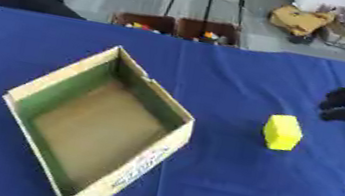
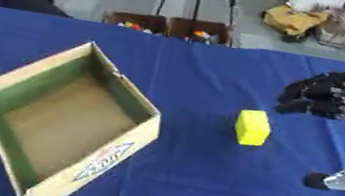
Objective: Pick up objects on the table and place them in the box.
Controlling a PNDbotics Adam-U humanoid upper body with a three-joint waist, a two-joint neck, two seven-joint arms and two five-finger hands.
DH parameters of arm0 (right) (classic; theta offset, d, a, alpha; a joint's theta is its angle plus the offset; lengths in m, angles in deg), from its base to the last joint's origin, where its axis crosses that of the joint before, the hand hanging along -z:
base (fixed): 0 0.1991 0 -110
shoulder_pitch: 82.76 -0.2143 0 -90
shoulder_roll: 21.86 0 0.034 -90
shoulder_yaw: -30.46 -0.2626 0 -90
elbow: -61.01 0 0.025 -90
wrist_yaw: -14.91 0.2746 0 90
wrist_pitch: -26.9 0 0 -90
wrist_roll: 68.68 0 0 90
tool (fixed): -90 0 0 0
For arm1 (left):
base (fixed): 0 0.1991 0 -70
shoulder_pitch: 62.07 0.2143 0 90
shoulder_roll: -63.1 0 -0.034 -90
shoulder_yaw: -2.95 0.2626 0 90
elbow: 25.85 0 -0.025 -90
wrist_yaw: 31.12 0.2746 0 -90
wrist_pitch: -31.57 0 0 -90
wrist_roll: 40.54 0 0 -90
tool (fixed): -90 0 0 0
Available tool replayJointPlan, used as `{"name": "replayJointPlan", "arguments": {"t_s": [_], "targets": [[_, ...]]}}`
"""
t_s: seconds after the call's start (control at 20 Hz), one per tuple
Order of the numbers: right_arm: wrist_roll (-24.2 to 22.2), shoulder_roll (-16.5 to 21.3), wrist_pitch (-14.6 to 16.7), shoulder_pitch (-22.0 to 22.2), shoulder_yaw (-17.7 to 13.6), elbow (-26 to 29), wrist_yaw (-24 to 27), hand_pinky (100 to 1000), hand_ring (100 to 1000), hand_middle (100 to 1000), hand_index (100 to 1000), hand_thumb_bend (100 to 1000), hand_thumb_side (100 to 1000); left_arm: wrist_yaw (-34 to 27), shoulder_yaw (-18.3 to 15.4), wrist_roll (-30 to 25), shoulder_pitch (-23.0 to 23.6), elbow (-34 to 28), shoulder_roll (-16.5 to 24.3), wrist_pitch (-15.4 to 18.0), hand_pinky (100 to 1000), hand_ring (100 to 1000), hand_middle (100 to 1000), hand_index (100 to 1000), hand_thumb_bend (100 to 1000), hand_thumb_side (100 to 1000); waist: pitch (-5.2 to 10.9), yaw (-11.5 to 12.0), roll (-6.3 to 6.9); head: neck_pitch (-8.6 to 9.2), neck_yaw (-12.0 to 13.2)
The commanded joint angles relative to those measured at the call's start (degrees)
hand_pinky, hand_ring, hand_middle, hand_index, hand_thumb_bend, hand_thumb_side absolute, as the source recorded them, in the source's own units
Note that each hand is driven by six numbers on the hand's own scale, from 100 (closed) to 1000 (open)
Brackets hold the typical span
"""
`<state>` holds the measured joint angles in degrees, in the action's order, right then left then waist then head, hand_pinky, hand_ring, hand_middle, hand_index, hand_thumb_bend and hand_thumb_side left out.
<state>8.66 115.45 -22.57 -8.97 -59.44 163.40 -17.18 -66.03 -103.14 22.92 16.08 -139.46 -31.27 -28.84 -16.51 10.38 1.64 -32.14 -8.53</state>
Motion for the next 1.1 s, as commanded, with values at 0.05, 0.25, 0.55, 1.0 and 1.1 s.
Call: {"name": "replayJointPlan", "arguments": {"t_s": [0.05,0.25,0.55,1.0,1.1], "targets": [[-0.09,0.67,-1.42,-2.12,-0.39,-1.05,1.50,813,883,826,922,568,604,-0.12,0.02,-0.23,-0.69,-0.98,0.75,-0.33,749,738,878,967,100,1000,0.63,0.04,-1.02,0.60,-0.40],[-0.77,0.03,-3.44,-4.39,0.42,-2.91,2.55,815,880,814,917,561,598,-0.02,0.10,-0.36,-0.87,-0.98,0.65,-0.68,750,738,878,967,100,1000,0.57,0.00,-1.11,0.56,-0.67],[-3.03,-1.50,-5.79,-7.64,2.39,-6.32,3.91,831,878,784,903,551,584,-0.09,0.44,-0.66,-0.97,-0.98,0.46,-1.11,751,738,879,968,100,1000,0.60,0.58,-1.20,0.75,-1.78],[-7.93,-5.25,-6.32,-14.77,6.02,-14.59,4.48,836,863,746,882,539,542,-0.17,0.56,-1.05,-0.92,-0.98,0.27,-1.51,752,739,880,968,100,1000,0.59,1.08,-1.32,1.10,-2.51],[-9.05,-6.11,-6.29,-16.06,6.46,-16.24,4.61,837,863,745,880,537,538,-0.14,0.62,-1.16,-0.93,-0.98,0.19,-1.60,752,739,880,968,100,1000,0.53,1.18,-1.32,1.17,-2.67]]}}
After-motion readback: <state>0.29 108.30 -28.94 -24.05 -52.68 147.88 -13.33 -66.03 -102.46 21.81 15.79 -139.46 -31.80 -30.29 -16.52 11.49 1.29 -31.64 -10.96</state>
